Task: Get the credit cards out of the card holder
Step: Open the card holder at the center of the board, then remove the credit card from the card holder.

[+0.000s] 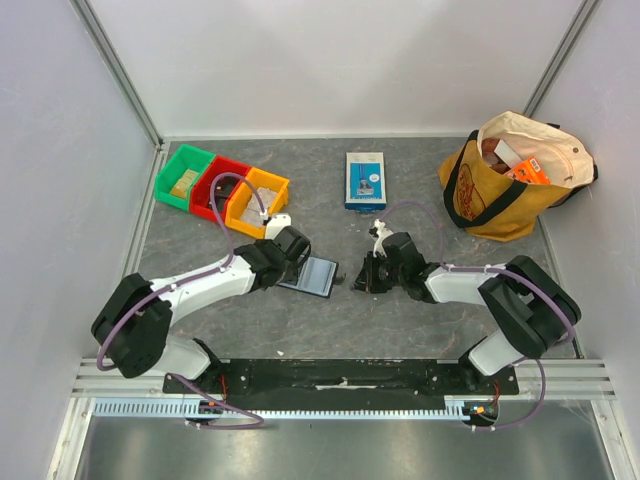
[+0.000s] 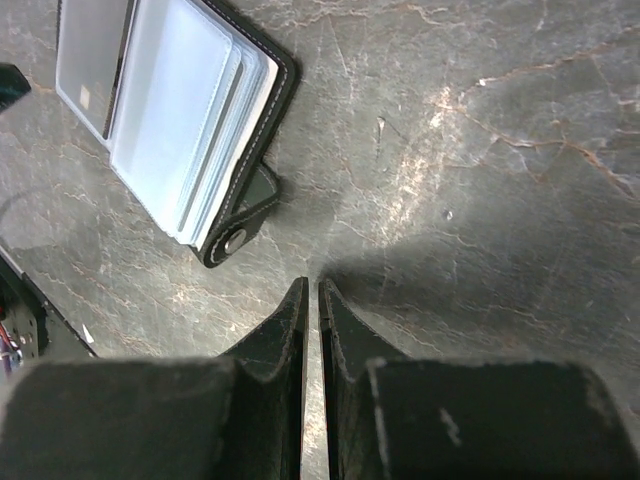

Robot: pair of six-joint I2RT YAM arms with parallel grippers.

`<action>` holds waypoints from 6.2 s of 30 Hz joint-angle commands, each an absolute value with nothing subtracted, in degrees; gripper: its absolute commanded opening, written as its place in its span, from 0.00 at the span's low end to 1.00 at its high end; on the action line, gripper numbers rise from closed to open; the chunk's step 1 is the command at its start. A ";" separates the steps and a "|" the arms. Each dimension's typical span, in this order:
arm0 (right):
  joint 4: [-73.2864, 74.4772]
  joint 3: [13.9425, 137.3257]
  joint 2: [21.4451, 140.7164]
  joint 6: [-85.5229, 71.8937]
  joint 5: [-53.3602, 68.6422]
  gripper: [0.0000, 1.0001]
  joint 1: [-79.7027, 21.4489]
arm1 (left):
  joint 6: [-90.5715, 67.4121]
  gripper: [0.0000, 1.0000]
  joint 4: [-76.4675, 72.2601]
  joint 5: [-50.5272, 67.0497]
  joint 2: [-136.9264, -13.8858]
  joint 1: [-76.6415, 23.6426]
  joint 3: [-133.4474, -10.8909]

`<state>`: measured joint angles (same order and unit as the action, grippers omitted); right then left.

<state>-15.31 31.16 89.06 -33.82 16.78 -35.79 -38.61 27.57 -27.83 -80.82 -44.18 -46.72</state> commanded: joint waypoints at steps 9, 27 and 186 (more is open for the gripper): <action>-3.25 40.15 78.84 -29.70 14.58 0.27 -36.12 | -32.70 0.57 19.17 -19.70 -81.03 -37.45 -46.58; -21.53 52.21 104.58 -42.10 22.41 0.41 -42.54 | -33.66 0.52 12.57 -9.15 -90.44 -30.85 -43.42; -16.18 36.04 94.31 -28.66 35.77 0.00 -31.03 | -52.74 0.02 -1.67 6.24 -86.22 -41.31 -29.53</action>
<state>-19.66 34.79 97.56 -31.20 37.01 -32.25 -52.23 -4.84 9.13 -85.01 -40.62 -31.46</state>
